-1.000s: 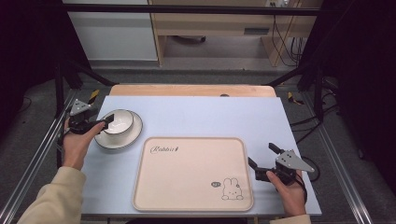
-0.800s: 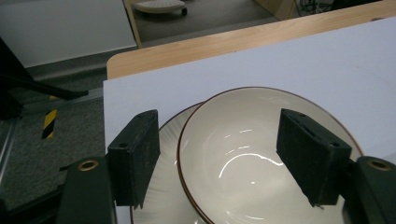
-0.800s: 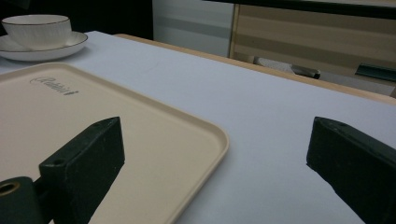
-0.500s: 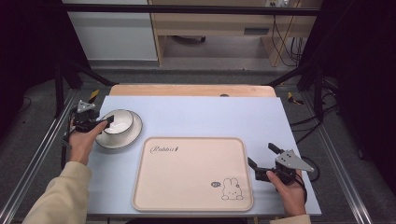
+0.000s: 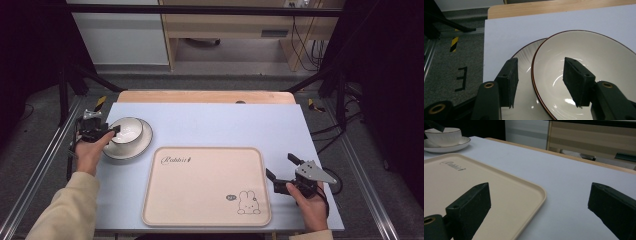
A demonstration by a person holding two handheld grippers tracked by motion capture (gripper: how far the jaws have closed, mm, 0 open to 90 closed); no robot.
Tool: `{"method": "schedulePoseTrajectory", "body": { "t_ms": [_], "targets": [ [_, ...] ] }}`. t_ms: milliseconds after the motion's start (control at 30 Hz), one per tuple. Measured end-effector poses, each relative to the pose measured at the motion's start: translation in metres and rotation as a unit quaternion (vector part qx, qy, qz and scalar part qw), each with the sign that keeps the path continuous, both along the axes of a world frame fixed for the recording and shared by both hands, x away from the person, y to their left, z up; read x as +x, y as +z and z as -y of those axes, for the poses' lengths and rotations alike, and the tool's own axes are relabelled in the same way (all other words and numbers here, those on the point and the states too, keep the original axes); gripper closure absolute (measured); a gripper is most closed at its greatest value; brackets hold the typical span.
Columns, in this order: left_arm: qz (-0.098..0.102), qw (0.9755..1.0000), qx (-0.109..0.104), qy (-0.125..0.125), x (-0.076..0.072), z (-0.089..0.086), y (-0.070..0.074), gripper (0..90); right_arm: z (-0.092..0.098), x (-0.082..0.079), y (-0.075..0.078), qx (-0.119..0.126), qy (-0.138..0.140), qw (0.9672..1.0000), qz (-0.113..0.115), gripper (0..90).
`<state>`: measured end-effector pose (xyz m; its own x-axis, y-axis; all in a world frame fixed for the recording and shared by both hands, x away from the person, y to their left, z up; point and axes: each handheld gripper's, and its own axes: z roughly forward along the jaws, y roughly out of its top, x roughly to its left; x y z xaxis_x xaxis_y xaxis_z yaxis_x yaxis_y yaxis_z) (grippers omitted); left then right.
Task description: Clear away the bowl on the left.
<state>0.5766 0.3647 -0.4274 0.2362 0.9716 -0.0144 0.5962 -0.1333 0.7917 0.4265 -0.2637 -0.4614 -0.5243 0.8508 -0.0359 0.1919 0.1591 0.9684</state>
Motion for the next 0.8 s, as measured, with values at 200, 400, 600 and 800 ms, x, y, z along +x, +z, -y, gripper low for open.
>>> {"method": "schedulePoseTrajectory", "body": {
  "t_ms": [200,400,600,800],
  "targets": [
    [-0.013,0.9999,0.003,0.007,0.002,-0.002,-0.005,54.4,0.000,0.000,0.000,0.001,0.001,1.0000,-0.001,4.7],
    [-0.027,0.9995,0.009,0.010,0.005,-0.001,-0.009,60.0,0.000,0.000,0.001,0.004,0.002,1.0000,-0.002,4.7],
    [-0.034,0.9993,-0.001,0.017,0.008,-0.003,-0.012,64.6,0.001,0.000,0.001,0.005,0.002,1.0000,-0.003,4.7],
    [-0.040,0.9989,-0.010,0.021,0.010,-0.004,-0.014,69.9,0.002,0.000,0.001,0.014,0.002,0.9999,-0.003,4.7]
  ]
}}
